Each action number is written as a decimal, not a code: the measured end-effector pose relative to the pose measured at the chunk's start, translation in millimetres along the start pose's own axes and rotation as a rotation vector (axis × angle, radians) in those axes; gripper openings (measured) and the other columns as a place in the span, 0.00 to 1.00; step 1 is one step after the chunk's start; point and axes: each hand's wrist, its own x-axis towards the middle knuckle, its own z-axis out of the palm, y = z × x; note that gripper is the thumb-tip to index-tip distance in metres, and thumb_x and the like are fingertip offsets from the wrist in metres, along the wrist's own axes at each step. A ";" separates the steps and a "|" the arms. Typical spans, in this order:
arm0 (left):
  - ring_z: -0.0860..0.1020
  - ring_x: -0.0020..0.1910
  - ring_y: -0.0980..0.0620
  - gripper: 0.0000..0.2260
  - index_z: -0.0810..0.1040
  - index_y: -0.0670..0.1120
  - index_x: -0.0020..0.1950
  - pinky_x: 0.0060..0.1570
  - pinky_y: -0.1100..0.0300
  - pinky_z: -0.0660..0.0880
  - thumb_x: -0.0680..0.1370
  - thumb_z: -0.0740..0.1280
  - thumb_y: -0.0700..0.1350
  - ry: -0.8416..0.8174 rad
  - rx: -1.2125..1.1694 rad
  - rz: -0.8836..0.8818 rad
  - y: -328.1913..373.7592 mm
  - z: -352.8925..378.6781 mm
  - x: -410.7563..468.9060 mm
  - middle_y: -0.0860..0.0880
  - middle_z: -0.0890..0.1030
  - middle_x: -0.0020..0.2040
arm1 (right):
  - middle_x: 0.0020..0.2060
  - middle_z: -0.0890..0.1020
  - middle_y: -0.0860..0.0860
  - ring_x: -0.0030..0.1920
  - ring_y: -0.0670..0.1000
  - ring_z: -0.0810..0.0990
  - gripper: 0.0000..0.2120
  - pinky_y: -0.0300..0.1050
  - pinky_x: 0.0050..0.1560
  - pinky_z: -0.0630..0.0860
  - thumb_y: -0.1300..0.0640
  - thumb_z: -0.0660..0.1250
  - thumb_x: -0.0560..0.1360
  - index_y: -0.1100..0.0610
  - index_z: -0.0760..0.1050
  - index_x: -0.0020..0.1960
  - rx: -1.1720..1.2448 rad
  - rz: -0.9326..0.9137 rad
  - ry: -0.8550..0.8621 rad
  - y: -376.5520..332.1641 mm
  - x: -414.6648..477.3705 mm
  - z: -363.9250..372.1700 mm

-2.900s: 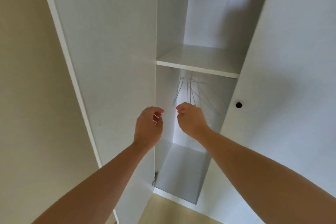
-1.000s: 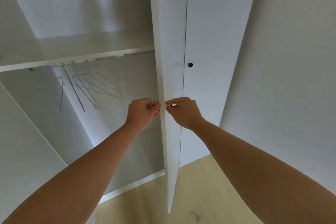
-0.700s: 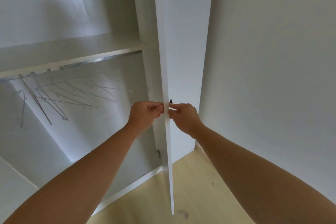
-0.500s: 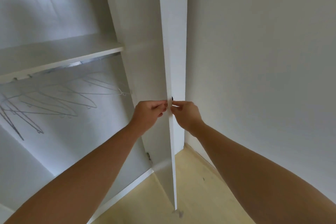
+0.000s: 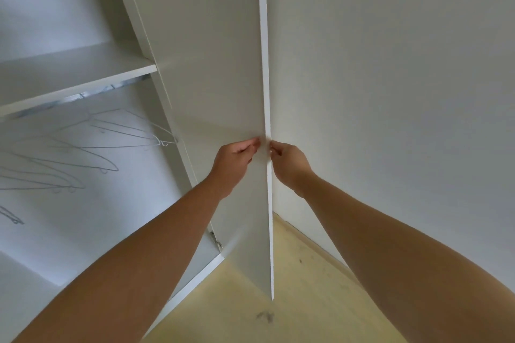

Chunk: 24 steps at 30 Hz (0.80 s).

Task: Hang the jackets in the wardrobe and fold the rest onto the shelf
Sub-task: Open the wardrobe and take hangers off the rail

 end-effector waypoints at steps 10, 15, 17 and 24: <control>0.85 0.50 0.50 0.06 0.86 0.52 0.52 0.62 0.47 0.78 0.79 0.70 0.46 0.386 -0.013 -0.275 -63.6 -132.5 -103.1 0.52 0.87 0.46 | 0.30 0.77 0.58 0.33 0.53 0.71 0.11 0.41 0.33 0.68 0.67 0.59 0.72 0.65 0.79 0.38 0.026 0.005 -0.201 -48.4 -53.3 137.4; 0.86 0.43 0.50 0.05 0.85 0.46 0.50 0.55 0.49 0.82 0.79 0.70 0.43 0.702 -0.043 -0.317 -77.7 -243.2 -156.9 0.50 0.87 0.44 | 0.57 0.83 0.49 0.46 0.49 0.81 0.15 0.32 0.38 0.73 0.61 0.61 0.79 0.55 0.82 0.62 -0.058 -0.112 -0.434 -98.9 -64.4 240.3; 0.86 0.43 0.51 0.06 0.85 0.46 0.51 0.54 0.52 0.82 0.80 0.68 0.43 0.769 -0.012 -0.331 -82.8 -280.6 -174.6 0.50 0.86 0.46 | 0.57 0.84 0.53 0.48 0.50 0.81 0.15 0.37 0.43 0.76 0.62 0.60 0.79 0.57 0.81 0.61 -0.045 -0.121 -0.512 -117.5 -69.6 280.9; 0.85 0.41 0.53 0.07 0.83 0.49 0.51 0.50 0.55 0.83 0.82 0.65 0.43 1.024 0.075 -0.367 -110.8 -415.4 -226.2 0.51 0.85 0.47 | 0.64 0.78 0.47 0.53 0.48 0.81 0.17 0.35 0.43 0.74 0.58 0.60 0.80 0.50 0.79 0.66 -0.087 -0.256 -0.731 -184.9 -94.0 417.3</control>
